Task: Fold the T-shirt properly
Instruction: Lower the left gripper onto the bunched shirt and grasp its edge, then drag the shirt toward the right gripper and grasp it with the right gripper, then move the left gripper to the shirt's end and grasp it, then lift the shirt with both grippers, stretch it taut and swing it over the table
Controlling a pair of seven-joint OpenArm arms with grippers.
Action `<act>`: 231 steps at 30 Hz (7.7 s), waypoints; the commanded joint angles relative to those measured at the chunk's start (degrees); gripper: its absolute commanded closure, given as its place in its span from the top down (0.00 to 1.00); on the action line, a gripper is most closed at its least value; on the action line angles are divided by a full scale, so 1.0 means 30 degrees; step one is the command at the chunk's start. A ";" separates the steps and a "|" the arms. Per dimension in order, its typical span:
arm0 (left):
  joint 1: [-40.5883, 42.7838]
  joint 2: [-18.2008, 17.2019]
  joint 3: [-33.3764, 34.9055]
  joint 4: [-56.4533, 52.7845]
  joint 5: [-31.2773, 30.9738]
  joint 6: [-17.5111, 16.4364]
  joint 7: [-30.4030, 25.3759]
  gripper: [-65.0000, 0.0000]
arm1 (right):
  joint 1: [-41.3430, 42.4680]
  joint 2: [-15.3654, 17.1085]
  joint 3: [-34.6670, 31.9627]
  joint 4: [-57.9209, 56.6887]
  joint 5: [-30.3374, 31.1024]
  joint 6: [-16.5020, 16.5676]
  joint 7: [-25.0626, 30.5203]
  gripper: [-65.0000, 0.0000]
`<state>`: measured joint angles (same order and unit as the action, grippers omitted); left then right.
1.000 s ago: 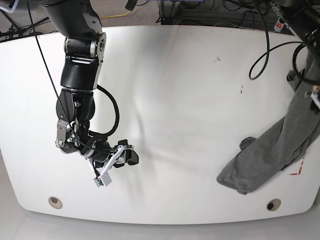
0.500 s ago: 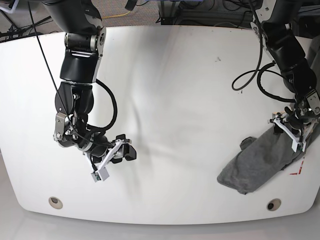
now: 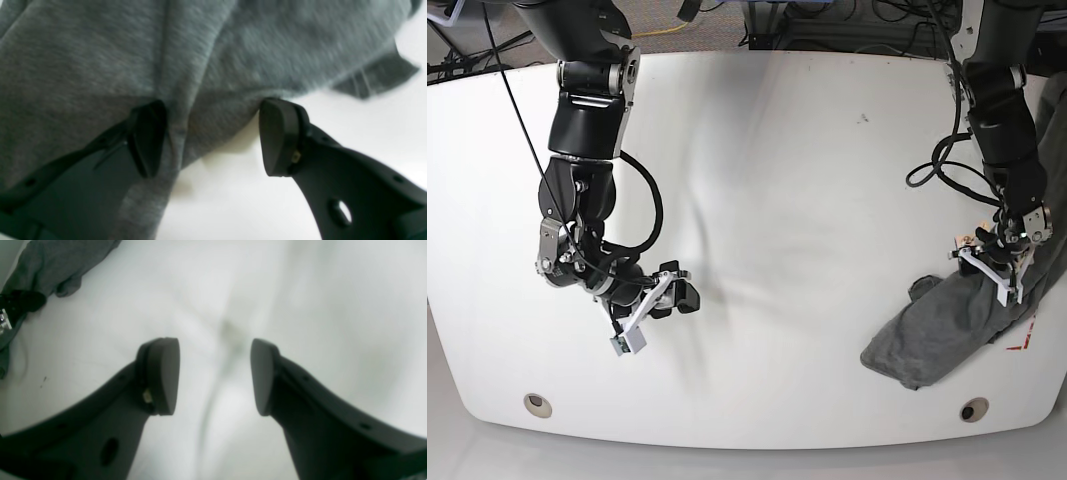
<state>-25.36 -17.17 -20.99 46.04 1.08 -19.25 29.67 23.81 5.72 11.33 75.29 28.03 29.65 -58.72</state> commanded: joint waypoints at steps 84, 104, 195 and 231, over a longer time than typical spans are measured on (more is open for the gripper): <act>0.9290 0.3686 -0.4709 2.1884 -0.0170 -0.6918 0.6476 0.58 | -0.6106 0.3179 0.2098 0.1000 1.0246 -0.1927 -0.1892 0.49; 0.9407 0.3598 -0.8431 2.1825 -0.3775 -0.6918 0.6476 0.58 | -0.7894 0.2534 0.1922 0.1058 1.0187 -0.2865 -0.0837 0.49; 0.4602 0.0258 -0.5237 1.8221 -0.3657 -0.6918 1.2073 0.00 | -0.2531 0.6637 0.1922 0.1146 1.0187 -0.1399 0.0569 0.03; -1.1545 -0.1090 -0.2423 2.0184 -0.3775 -0.5468 1.5560 0.00 | 1.6429 0.9567 -0.6107 -0.1579 0.5440 0.0505 -0.0720 0.03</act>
<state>-57.41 -19.11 -28.91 106.04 -11.03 -35.59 77.78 69.71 33.69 -6.50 69.69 43.75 31.35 -62.02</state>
